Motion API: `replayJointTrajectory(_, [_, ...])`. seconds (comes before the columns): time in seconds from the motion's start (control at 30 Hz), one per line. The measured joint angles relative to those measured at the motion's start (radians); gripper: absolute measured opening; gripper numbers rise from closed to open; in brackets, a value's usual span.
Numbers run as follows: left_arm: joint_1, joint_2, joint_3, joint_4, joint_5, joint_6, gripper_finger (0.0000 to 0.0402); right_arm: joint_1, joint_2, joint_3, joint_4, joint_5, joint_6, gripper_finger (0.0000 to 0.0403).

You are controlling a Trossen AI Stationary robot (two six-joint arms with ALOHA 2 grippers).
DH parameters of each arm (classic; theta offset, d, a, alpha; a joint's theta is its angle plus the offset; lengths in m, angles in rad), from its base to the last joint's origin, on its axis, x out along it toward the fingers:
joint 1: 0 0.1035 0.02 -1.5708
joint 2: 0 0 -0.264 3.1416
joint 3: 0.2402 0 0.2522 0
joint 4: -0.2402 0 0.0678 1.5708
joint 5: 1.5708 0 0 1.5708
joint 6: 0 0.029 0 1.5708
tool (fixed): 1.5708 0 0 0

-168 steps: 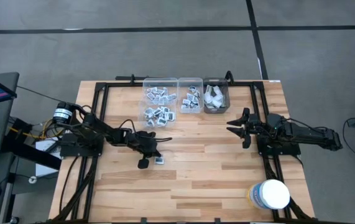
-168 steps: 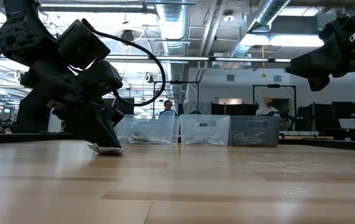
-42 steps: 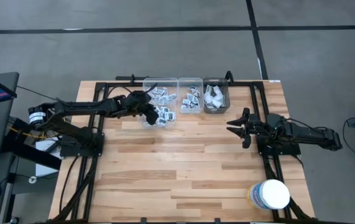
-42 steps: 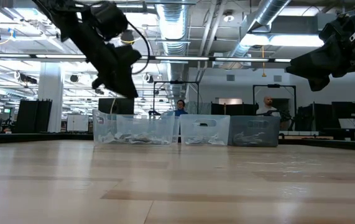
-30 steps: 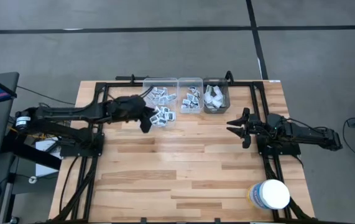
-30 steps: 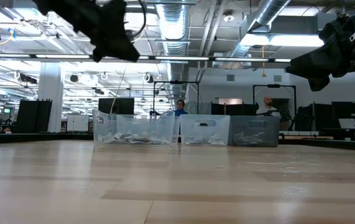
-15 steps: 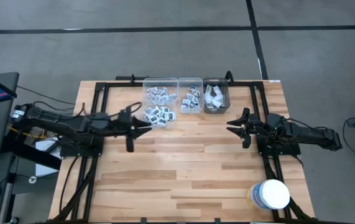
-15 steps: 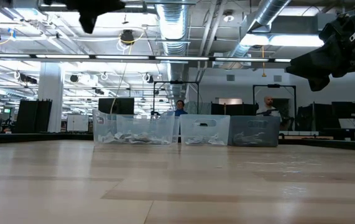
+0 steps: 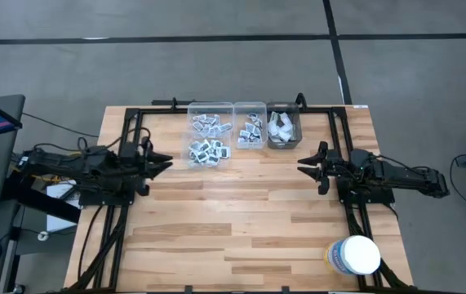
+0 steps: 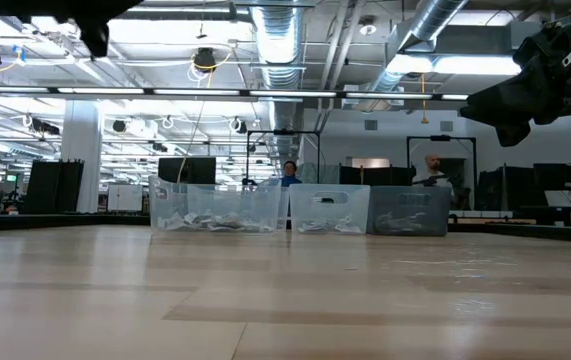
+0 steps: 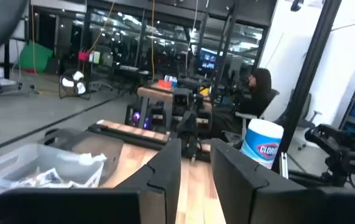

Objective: Pick & Place First Aid Supplies
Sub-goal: Return to Home Position

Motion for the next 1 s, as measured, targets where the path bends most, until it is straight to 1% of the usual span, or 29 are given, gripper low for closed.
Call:
replayJointTrajectory(0.1, [0.000, -0.087, -0.021, -0.082, 0.000, -0.014, 0.0088, 0.000, 0.000, 0.000, 0.000, 0.000, 0.000, 0.0124])
replayJointTrajectory(0.23, [0.000, -0.196, -0.051, -0.102, 0.010, -0.024, 0.0088, 0.000, 0.000, 0.000, 0.000, 0.000, 0.000, 0.0124])
replayJointTrajectory(0.4, [-0.004, -0.181, -0.079, -0.132, 0.039, -0.032, 0.0088, 0.000, 0.001, 0.000, -0.004, 0.000, 0.000, 0.0124])
replayJointTrajectory(0.73, [-0.003, -0.192, -0.189, -0.118, 0.019, -0.105, 0.0088, 0.000, 0.002, 0.001, -0.005, -0.001, 0.000, 0.0124])
replayJointTrajectory(0.8, [-0.003, -0.191, -0.220, -0.085, 0.005, -0.109, 0.0088, 0.000, 0.002, 0.001, -0.005, -0.001, 0.000, 0.0124])
replayJointTrajectory(0.97, [0.003, -0.192, -0.331, 0.063, -0.011, -0.129, 0.0088, 0.000, 0.002, 0.001, -0.006, -0.001, 0.000, 0.0124])
replayJointTrajectory(1.0, [0.007, -0.190, -0.335, 0.048, -0.012, -0.140, 0.0088, 0.000, 0.002, 0.001, -0.005, 0.000, 0.000, 0.0124])
